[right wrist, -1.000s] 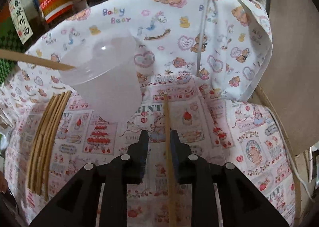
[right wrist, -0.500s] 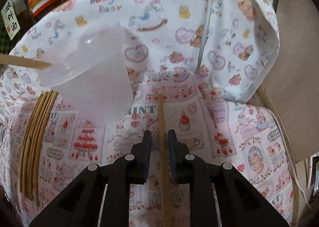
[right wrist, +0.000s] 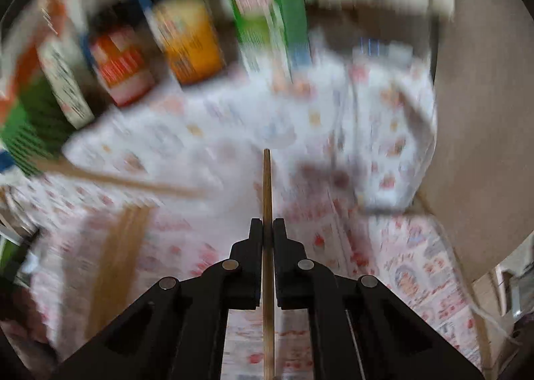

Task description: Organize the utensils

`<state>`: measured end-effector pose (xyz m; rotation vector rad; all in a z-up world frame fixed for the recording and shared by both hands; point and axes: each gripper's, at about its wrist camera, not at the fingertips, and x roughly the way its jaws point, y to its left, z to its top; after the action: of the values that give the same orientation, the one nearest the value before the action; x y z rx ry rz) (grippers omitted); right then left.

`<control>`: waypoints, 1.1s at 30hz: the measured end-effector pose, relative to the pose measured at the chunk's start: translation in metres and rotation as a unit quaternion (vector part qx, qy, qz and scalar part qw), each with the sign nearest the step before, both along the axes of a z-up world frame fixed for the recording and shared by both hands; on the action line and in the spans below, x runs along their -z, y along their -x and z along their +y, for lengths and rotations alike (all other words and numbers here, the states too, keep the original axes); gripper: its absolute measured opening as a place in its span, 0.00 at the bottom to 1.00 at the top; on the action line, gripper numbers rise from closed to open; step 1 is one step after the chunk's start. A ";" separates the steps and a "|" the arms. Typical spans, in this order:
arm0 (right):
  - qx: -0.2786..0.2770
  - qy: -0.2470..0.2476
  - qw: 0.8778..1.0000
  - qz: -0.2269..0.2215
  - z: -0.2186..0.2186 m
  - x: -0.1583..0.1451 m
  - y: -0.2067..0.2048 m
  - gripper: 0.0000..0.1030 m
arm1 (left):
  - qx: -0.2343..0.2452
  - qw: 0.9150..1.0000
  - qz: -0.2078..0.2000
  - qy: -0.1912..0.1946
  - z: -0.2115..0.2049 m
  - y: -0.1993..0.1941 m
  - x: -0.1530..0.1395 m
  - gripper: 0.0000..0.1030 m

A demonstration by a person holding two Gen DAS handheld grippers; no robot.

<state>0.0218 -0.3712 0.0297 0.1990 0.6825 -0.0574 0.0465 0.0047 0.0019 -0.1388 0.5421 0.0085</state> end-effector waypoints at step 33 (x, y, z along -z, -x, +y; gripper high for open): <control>-0.014 0.021 0.982 -0.187 0.036 -0.033 -0.034 0.06 | -0.014 1.000 0.008 -0.013 0.003 -0.002 0.002 0.99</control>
<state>0.0562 -0.3349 0.0631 0.1550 0.3080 -0.0067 0.0482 0.0076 -0.0001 -0.1205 0.5567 0.0442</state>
